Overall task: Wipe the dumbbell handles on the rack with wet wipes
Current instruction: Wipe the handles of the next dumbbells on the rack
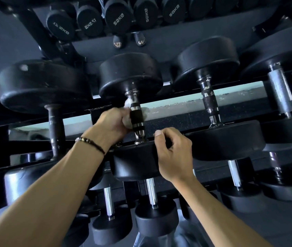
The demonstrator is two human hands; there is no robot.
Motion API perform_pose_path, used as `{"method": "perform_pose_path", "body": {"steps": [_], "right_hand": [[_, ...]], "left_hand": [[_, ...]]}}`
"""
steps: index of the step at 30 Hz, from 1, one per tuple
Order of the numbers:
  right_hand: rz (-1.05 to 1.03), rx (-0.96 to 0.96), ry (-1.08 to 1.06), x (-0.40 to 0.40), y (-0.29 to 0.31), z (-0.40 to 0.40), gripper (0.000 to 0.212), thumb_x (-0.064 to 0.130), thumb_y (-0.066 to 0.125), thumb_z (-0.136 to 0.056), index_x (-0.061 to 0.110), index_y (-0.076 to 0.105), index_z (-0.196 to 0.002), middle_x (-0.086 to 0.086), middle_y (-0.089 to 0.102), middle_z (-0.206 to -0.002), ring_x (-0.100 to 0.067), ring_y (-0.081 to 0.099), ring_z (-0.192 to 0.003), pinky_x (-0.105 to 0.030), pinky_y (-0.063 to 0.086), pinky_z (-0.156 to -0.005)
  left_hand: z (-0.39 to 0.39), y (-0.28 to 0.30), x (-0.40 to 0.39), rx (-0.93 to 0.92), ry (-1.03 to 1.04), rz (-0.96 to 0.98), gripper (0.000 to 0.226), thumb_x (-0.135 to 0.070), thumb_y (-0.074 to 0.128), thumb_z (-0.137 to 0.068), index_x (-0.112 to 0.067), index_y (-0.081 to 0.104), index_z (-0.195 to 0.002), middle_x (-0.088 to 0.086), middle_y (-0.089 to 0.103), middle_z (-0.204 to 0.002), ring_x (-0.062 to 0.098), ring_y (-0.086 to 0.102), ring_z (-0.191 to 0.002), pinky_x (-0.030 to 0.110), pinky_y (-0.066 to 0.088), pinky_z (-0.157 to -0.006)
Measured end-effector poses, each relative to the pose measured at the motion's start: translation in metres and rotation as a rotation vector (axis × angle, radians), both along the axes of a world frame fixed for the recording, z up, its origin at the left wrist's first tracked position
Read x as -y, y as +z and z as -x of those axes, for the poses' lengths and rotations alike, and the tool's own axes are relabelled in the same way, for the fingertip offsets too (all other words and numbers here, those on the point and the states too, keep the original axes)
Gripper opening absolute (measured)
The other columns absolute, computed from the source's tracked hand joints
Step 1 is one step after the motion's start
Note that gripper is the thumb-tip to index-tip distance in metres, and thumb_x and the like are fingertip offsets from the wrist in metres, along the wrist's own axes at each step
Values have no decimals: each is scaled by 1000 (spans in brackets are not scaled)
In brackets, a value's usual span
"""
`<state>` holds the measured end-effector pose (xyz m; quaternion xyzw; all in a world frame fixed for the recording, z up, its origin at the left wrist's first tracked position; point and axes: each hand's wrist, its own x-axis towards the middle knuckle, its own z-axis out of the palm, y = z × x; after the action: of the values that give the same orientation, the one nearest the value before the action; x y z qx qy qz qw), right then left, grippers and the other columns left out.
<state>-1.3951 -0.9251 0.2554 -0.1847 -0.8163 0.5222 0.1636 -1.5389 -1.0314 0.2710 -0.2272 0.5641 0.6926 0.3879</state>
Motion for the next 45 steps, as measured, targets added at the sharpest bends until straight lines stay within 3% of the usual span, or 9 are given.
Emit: {"method": "perform_pose_path", "body": {"steps": [3, 7, 10, 18, 23, 27, 31, 36, 45], "right_hand": [[-9, 15, -9, 1, -1, 0, 38, 36, 43, -95, 12, 60, -71, 7, 58, -68, -14, 56, -68, -38, 48, -65], [-21, -10, -17, 0, -1, 0, 36, 35, 44, -96, 15, 57, -69, 10, 56, -66, -13, 55, -66, -37, 47, -63], [-27, -3, -15, 0, -2, 0, 35, 36, 43, -96, 18, 56, -69, 13, 54, -66, -12, 54, -65, -37, 47, -63], [-36, 10, -17, 0, -3, 0, 38, 37, 42, -96, 15, 56, -68, 11, 52, -65, -12, 52, -64, -36, 45, -64], [-33, 14, -13, 1, -2, 0, 37, 35, 43, -97, 15, 56, -69, 10, 54, -66, -14, 53, -65, -38, 46, -66], [-33, 11, -13, 1, -2, 0, 37, 35, 42, -96, 16, 52, -67, 12, 50, -64, -12, 49, -62, -35, 42, -64], [-38, 8, -16, 1, -3, 0, 38, 35, 44, -97, 12, 57, -69, 7, 57, -67, -14, 55, -66, -40, 47, -66], [-55, 3, -29, 0, -4, 0, 34, 35, 44, -96, 17, 53, -68, 12, 52, -65, -11, 51, -64, -32, 40, -65], [-58, -10, -42, 1, -4, 1, 37, 33, 45, -95, 13, 53, -65, 10, 52, -64, -11, 50, -62, -30, 40, -62]], "left_hand": [[20, 3, -2, 22, 135, -109, 35, -3, 35, -101, 15, 45, -129, 26, 68, -114, 28, 70, -101, 35, 59, -75], [-3, 8, 7, -41, -133, 155, 30, 5, 41, -93, 15, 62, -111, 19, 74, -95, 26, 70, -78, 38, 54, -79], [1, 13, 7, -65, -93, 103, 21, 9, 37, -94, 12, 56, -88, 18, 73, -74, 22, 72, -62, 31, 60, -58], [2, 2, 7, -65, -42, 95, 41, 0, 42, -95, 17, 48, -132, 30, 61, -127, 30, 64, -94, 30, 57, -64], [15, 13, 1, -106, -42, 85, 32, 5, 43, -94, 20, 53, -121, 23, 72, -105, 31, 69, -91, 32, 57, -70], [-14, 21, 13, 5, -271, 235, 29, 10, 34, -95, 8, 59, -82, 13, 71, -61, 21, 69, -51, 24, 52, -41], [12, 17, 4, 22, -115, 131, 23, 7, 37, -93, 15, 57, -100, 23, 71, -83, 24, 71, -57, 28, 57, -49], [-15, 14, 13, 31, -297, 258, 27, 7, 36, -97, 3, 60, -84, 10, 68, -55, 16, 64, -42, 23, 52, -44], [-5, 2, 8, 240, -170, -15, 44, -1, 17, -97, 15, 56, -110, 25, 73, -97, 34, 74, -78, 42, 61, -59]]}}
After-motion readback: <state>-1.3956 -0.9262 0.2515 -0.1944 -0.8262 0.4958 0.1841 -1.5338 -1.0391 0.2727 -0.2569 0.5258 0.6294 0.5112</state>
